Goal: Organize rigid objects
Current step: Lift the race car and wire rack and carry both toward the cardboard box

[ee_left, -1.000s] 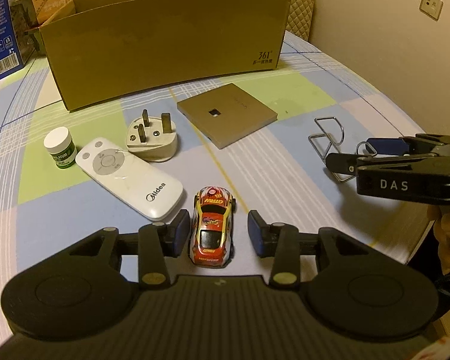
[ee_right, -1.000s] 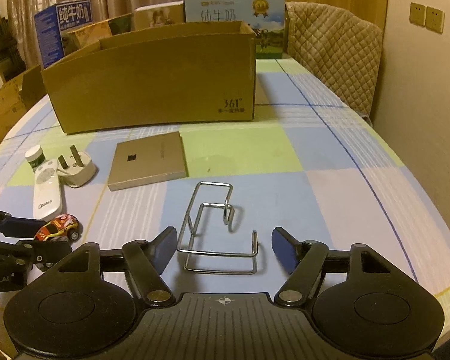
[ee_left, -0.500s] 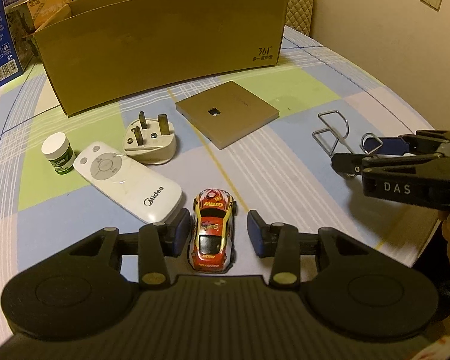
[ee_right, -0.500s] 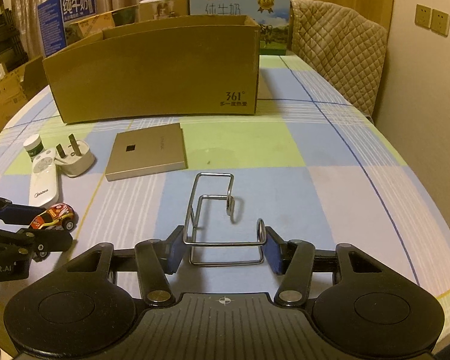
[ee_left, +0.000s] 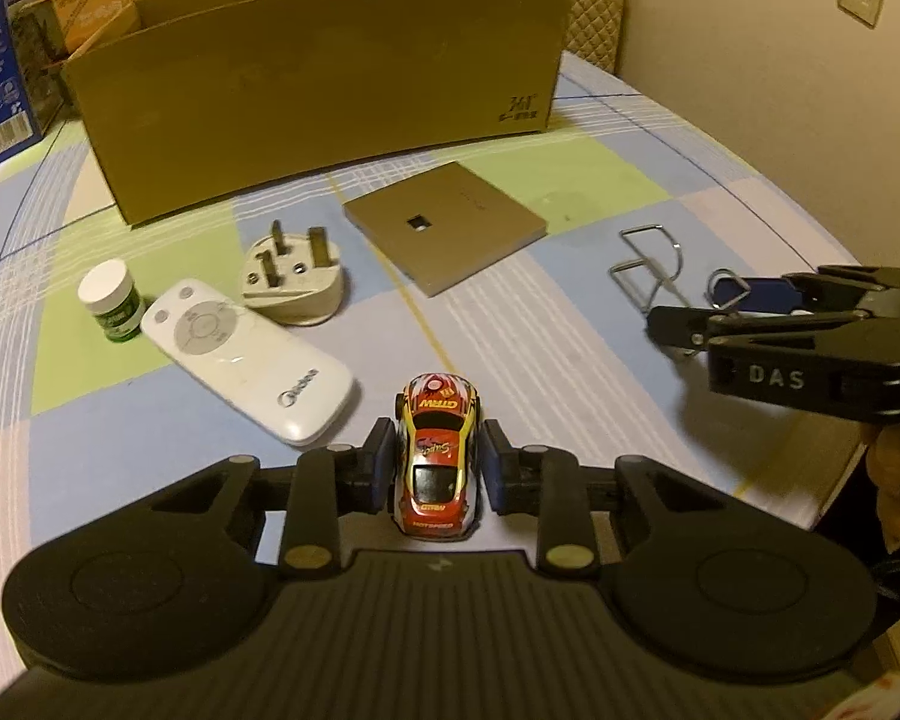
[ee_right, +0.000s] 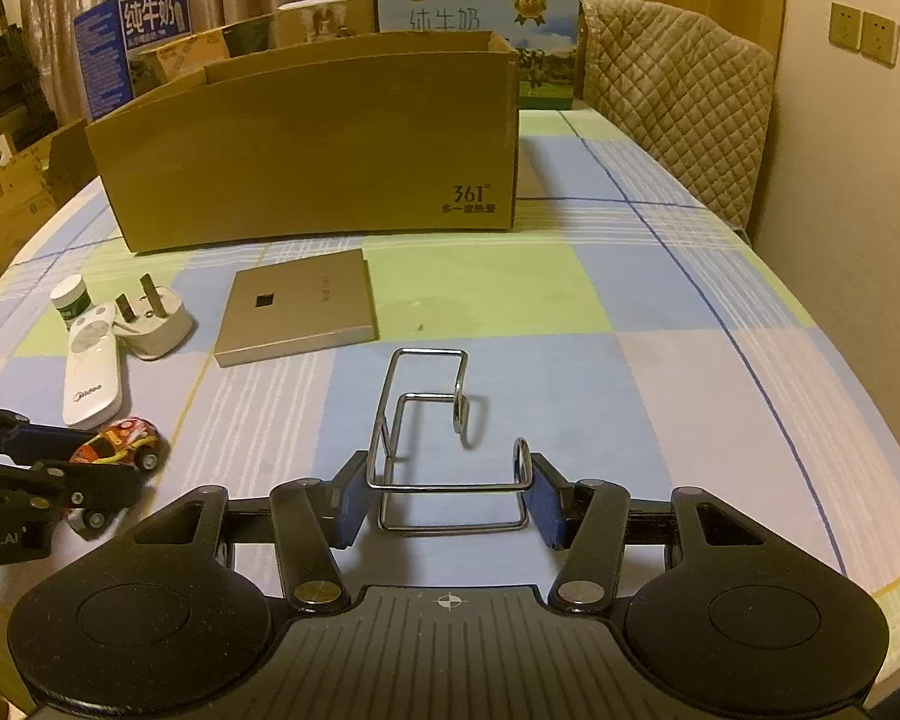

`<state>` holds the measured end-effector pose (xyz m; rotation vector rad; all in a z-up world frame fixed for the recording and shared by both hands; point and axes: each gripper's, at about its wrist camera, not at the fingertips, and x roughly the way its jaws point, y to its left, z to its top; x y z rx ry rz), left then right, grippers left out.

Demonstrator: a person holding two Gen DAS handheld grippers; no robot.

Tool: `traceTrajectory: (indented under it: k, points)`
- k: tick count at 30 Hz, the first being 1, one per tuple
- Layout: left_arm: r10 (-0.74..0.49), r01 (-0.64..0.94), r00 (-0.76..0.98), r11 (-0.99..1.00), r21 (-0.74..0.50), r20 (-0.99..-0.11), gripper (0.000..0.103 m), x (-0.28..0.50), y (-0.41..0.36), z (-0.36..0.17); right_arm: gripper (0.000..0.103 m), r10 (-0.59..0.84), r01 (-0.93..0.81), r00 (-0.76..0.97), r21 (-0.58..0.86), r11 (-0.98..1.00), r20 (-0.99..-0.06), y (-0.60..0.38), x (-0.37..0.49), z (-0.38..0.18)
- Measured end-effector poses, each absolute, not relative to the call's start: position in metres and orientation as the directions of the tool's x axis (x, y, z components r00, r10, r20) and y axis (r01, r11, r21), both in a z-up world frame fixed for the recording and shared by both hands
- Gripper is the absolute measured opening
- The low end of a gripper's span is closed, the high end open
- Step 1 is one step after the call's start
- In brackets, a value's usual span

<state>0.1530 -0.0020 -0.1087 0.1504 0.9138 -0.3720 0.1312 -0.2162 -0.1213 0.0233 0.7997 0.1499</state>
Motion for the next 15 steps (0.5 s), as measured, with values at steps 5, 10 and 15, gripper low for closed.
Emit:
traceTrajectory:
  k: [5, 10, 15]
  points:
    - [-0.27, 0.388, 0.556, 0.921, -0.042, -0.786, 0.025, 0.152, -0.009, -0.104, 0.051, 0.158, -0.135, 0.696, 0.088, 0.987, -0.7, -0.215, 0.13, -0.118]
    - [-0.279, 0.389, 0.569, 0.92, -0.045, -0.774, 0.025, 0.153, -0.013, -0.098, 0.05, 0.17, -0.145, 0.709, 0.095, 0.985, -0.684, -0.215, 0.128, -0.111]
    - [-0.286, 0.387, 0.574, 0.92, -0.053, -0.767, 0.025, 0.154, -0.015, -0.094, 0.05, 0.177, -0.155, 0.719, 0.093, 0.983, -0.672, -0.215, 0.125, -0.105]
